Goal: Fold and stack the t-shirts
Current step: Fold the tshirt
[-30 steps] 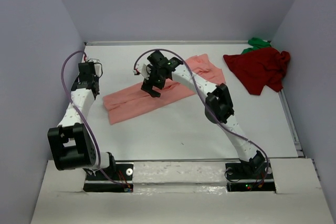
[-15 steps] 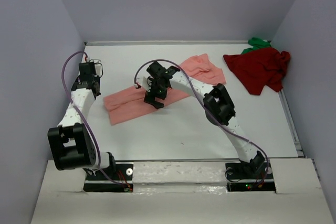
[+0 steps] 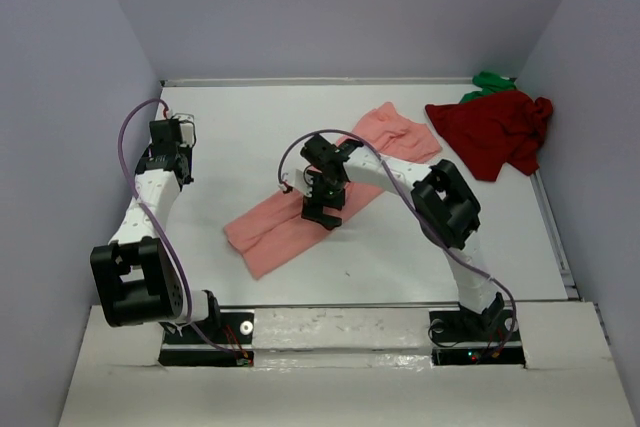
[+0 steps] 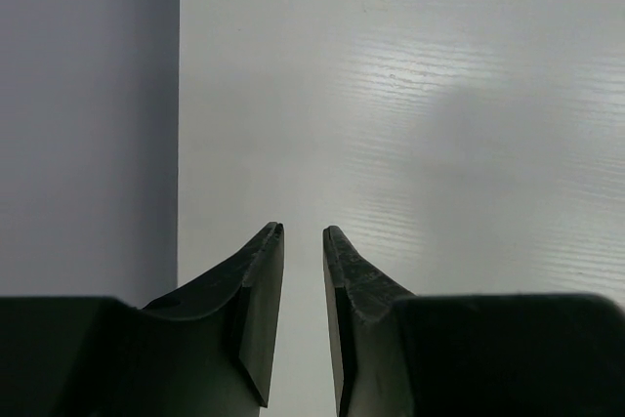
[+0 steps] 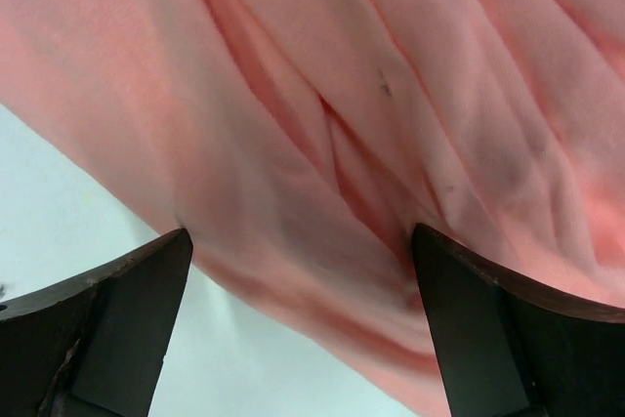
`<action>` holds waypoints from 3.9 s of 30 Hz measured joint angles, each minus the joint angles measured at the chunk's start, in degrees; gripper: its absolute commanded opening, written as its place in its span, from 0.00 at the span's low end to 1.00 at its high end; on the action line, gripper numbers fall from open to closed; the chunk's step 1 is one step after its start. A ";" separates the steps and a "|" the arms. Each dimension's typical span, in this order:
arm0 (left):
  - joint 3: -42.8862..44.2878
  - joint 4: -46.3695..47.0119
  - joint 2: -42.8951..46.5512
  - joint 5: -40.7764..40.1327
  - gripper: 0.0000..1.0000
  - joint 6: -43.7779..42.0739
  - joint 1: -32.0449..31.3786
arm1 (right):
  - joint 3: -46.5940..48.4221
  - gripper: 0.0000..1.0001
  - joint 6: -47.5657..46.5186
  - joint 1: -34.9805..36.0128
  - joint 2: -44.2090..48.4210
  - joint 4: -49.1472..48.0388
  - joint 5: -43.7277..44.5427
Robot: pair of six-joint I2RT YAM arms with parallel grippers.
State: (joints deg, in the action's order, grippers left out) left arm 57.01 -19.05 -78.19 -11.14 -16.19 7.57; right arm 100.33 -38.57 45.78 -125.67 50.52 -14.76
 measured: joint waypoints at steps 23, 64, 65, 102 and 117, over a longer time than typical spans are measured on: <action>0.04 -0.50 0.70 5.25 0.36 -0.02 -0.02 | -4.22 1.00 2.23 -1.11 18.75 1.07 11.17; 0.13 -2.95 -4.68 12.63 0.34 -4.50 -6.01 | 18.36 1.00 17.73 -29.66 -10.19 1.68 16.35; 0.13 -3.04 -4.68 12.63 0.34 -4.50 -6.03 | 22.38 1.00 17.97 -29.92 -12.28 4.44 15.91; 3.63 -9.09 -4.31 8.66 0.34 -1.27 -6.47 | 31.10 1.00 16.41 -30.01 -14.47 -12.31 3.78; 3.67 -9.05 -0.96 10.25 0.34 -1.29 -7.13 | 3.56 1.00 18.40 -29.33 16.46 -4.55 -5.84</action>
State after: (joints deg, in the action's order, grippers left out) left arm 60.69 -28.10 -79.15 -0.89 -17.47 0.45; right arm 103.90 -20.16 16.45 -109.21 45.98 -20.60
